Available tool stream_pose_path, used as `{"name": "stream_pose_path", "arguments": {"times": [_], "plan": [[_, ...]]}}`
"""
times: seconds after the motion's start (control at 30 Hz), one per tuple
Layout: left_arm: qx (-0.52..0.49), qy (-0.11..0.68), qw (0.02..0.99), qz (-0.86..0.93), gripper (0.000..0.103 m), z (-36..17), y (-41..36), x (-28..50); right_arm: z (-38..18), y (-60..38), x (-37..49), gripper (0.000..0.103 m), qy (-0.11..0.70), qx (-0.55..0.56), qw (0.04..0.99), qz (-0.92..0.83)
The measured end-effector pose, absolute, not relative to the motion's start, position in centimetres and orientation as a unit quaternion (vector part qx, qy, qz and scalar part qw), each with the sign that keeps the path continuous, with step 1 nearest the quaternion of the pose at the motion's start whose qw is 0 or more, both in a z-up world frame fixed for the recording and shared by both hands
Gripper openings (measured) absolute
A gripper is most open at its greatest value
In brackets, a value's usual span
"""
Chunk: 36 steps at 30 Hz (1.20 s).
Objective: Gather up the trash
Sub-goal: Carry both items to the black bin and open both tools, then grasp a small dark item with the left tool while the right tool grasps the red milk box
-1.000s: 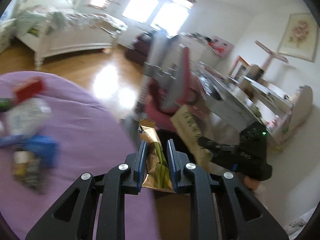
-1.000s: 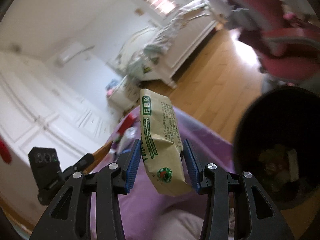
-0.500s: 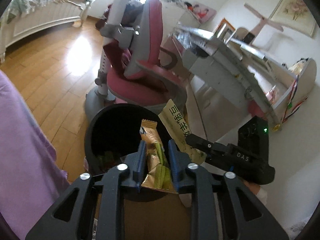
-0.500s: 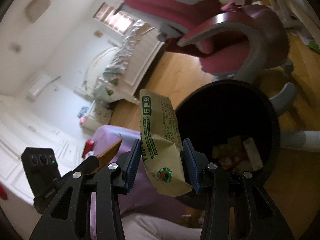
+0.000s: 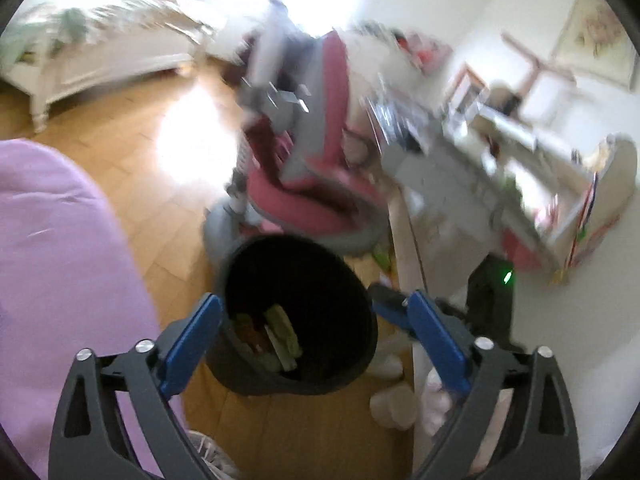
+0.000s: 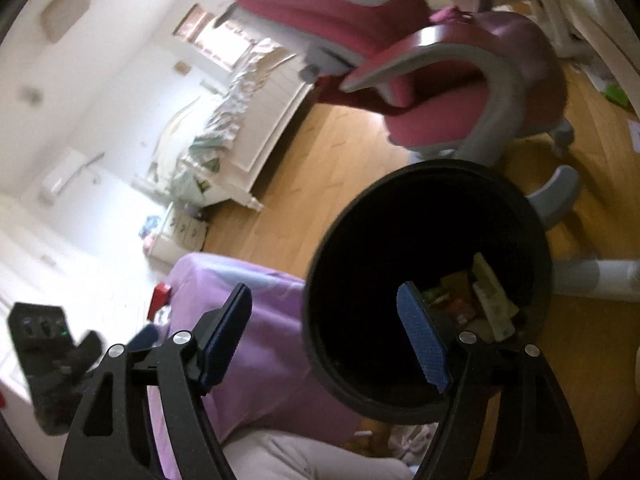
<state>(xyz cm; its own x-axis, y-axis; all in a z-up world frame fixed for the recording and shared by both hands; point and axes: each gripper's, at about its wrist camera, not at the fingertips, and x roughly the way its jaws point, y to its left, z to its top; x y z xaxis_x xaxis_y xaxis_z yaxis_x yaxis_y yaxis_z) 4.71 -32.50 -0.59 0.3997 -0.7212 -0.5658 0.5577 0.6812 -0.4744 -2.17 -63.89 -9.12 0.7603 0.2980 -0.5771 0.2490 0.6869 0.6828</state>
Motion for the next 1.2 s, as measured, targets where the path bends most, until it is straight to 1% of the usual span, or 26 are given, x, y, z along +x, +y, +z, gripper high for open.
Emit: {"name": "stream_pose_path", "arguments": {"times": [0.13,0.3,0.53,0.7,0.83,1.07,1.1,1.13,1.2], "plan": [[-0.158,0.361,0.845,-0.361,0.095,0.5,-28.6,1.7,-7.8,-60.1,-0.5,0.075,0.367,0.369,0.853,0.043],[-0.148,0.35,0.859,-0.342,0.095,0.8,-24.7,-0.6,-4.8,-53.2,0.8,0.075,0.378,0.317,0.865,0.093],[-0.177,0.331,0.881,-0.289,0.095,0.5,-17.1,-1.6,-2.4,-44.6,1.7,0.075,0.399,0.261,0.867,0.147],[-0.214,0.32,0.889,-0.25,0.096,-0.1,-12.7,-1.4,-1.4,-39.3,3.2,0.075,0.414,0.23,0.862,0.183],[-0.234,0.325,0.887,-0.23,0.095,-1.2,-10.0,-0.7,-1.2,-35.5,4.2,0.075,0.424,0.21,0.856,0.208],[-0.223,0.32,0.904,-0.175,0.096,-2.2,-3.4,0.0,-1.1,-30.1,6.2,0.075,0.441,0.17,0.848,0.239],[-0.221,0.317,0.909,-0.157,0.095,-2.2,-1.8,0.3,-1.0,-30.0,6.7,0.076,0.439,0.167,0.849,0.243],[-0.219,0.315,0.912,-0.144,0.095,-2.3,-0.5,0.5,-0.8,-29.7,7.1,0.081,0.436,0.162,0.85,0.248],[-0.21,0.314,0.919,-0.11,0.095,-2.1,2.6,1.6,-0.7,-29.1,7.8,0.081,0.429,0.157,0.85,0.261]]}}
